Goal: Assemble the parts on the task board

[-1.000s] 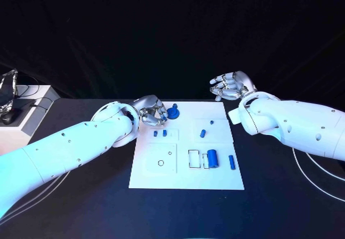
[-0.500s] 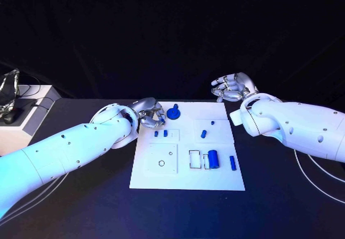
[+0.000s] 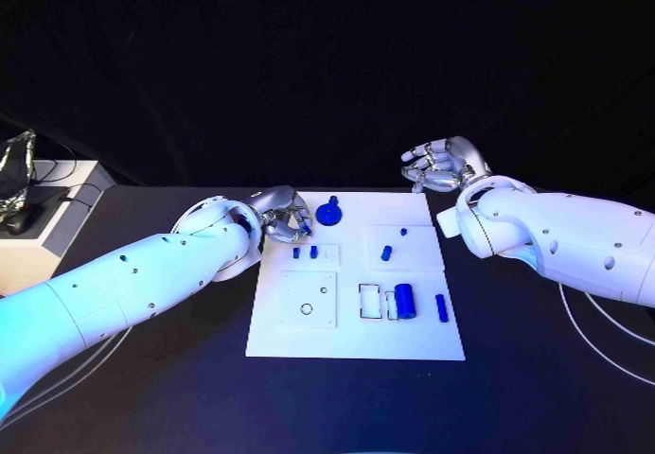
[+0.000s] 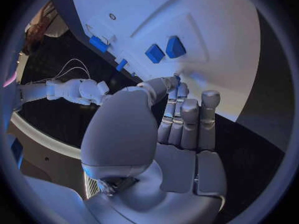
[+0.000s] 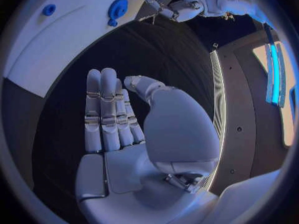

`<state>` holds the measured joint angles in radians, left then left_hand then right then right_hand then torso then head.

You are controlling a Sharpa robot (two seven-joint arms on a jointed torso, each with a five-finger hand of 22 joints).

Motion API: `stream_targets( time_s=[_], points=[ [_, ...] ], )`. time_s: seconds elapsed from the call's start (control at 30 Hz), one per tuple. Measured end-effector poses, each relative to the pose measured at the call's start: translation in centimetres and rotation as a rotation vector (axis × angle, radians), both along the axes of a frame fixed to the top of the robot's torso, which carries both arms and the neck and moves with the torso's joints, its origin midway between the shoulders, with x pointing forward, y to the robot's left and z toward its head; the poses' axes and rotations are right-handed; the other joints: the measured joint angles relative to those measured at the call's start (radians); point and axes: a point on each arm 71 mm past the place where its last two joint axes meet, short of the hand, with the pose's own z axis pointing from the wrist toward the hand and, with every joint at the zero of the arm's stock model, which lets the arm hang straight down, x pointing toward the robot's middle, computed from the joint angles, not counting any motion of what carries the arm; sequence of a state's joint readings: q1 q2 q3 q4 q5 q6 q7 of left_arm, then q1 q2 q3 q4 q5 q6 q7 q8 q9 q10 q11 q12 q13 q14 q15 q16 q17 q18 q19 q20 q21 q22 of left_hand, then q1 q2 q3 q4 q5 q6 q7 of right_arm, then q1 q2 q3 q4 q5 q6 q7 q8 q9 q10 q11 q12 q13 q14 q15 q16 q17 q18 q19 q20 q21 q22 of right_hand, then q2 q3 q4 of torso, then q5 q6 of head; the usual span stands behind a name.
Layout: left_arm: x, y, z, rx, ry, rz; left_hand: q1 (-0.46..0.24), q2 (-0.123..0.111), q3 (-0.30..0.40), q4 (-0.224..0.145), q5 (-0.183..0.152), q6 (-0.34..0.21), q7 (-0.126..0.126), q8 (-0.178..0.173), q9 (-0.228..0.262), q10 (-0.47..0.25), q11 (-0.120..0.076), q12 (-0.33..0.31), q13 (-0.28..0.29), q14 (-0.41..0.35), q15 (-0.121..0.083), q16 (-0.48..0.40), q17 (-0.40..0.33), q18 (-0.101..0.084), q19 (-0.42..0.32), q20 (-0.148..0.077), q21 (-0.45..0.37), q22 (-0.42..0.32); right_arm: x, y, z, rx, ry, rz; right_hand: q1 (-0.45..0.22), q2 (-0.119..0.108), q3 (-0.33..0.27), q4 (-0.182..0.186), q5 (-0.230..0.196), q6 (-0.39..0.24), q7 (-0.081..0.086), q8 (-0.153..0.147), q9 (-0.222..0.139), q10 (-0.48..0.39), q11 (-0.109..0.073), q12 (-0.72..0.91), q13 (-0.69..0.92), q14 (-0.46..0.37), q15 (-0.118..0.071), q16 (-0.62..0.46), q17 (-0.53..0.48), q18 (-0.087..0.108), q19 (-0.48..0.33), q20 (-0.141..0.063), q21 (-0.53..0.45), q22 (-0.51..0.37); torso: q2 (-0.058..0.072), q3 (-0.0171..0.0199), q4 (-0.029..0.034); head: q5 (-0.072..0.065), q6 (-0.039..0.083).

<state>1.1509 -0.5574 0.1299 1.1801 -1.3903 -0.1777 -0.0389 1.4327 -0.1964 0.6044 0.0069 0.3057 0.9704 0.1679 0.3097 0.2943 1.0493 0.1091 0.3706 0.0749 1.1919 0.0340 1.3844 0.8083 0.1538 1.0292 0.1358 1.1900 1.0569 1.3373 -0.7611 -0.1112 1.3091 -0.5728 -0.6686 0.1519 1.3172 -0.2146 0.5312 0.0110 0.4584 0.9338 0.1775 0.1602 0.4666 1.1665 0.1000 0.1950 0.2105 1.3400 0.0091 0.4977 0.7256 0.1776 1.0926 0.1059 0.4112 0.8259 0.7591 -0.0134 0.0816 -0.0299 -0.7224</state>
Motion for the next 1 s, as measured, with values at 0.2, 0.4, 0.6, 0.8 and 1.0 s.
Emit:
stream_targets(
  time_s=[0.2,0.4,0.6,0.8,1.0],
  points=[
    [0.07,0.10,-0.14,0.009,0.008,0.002,0.000,0.000,0.000,0.000,0.000,0.000,0.000,0.000,0.000,0.000,0.000,-0.004,0.000,0.000,0.000,0.000,-0.002,0.000,0.000,0.000,0.000,0.000,0.00,-0.02,0.00,0.000,0.000,0.000,0.000,0.000,0.000,0.000,0.000,0.000,0.000,0.000,0.000,0.000,0.000,0.000,0.000,0.000,0.000,0.000,0.000,0.000,0.000,0.000,0.000,0.000,0.000,-0.0004,0.0008,-0.001,-0.002],
    [0.05,-0.05,-0.22,0.015,0.016,-0.001,0.000,0.000,0.000,0.000,0.000,0.000,0.000,0.000,0.001,0.000,0.000,-0.008,-0.001,0.000,0.000,0.000,-0.002,0.000,0.000,0.000,0.000,0.000,-0.01,-0.02,0.00,0.000,0.000,0.000,0.000,0.000,0.000,0.000,0.000,0.000,0.000,0.000,0.000,0.000,0.000,0.000,0.000,0.000,0.000,0.000,0.000,0.000,0.000,0.000,0.000,0.000,0.000,-0.0006,0.0009,-0.001,-0.004],
    [0.06,-0.14,-0.23,0.016,0.020,-0.002,0.000,0.000,0.000,0.000,0.000,0.002,0.002,-0.004,0.002,0.002,-0.002,-0.008,-0.001,0.000,0.000,0.000,-0.002,0.000,0.000,0.000,0.000,0.000,-0.01,-0.06,0.00,0.000,0.000,0.000,0.000,0.000,0.000,0.000,0.000,0.000,0.000,0.000,0.000,0.000,0.000,0.000,0.000,0.000,0.000,0.000,0.000,0.000,0.000,0.000,0.000,0.000,0.000,-0.0005,0.0005,-0.001,-0.005],
    [0.08,-0.21,-0.23,0.014,0.021,-0.002,0.000,0.000,0.000,0.000,0.000,0.004,0.004,-0.006,0.002,0.004,-0.004,-0.008,-0.001,0.000,0.000,0.000,-0.002,0.000,0.000,0.000,0.000,0.000,-0.01,-0.06,0.00,0.000,-0.001,-0.001,0.000,0.000,0.000,0.000,0.000,0.000,0.000,0.000,0.000,0.000,0.000,0.000,0.000,0.000,0.000,0.000,0.000,0.000,0.000,0.000,0.000,0.000,0.000,-0.0008,0.0008,-0.002,-0.005],
    [0.12,-0.37,-0.24,0.013,0.022,-0.003,-0.008,0.000,0.000,0.000,0.000,0.004,0.004,-0.006,0.002,0.007,0.000,-0.014,-0.001,0.000,0.000,0.000,-0.002,0.000,0.000,0.000,0.000,0.000,-0.01,-0.03,0.00,0.000,-0.001,0.000,0.000,0.000,0.000,0.000,0.000,0.000,0.000,0.000,0.000,0.000,0.000,0.000,0.000,0.000,0.000,0.000,0.000,0.000,0.000,0.000,0.000,0.000,0.000,-0.0007,0.0012,-0.002,-0.005]
  ],
)
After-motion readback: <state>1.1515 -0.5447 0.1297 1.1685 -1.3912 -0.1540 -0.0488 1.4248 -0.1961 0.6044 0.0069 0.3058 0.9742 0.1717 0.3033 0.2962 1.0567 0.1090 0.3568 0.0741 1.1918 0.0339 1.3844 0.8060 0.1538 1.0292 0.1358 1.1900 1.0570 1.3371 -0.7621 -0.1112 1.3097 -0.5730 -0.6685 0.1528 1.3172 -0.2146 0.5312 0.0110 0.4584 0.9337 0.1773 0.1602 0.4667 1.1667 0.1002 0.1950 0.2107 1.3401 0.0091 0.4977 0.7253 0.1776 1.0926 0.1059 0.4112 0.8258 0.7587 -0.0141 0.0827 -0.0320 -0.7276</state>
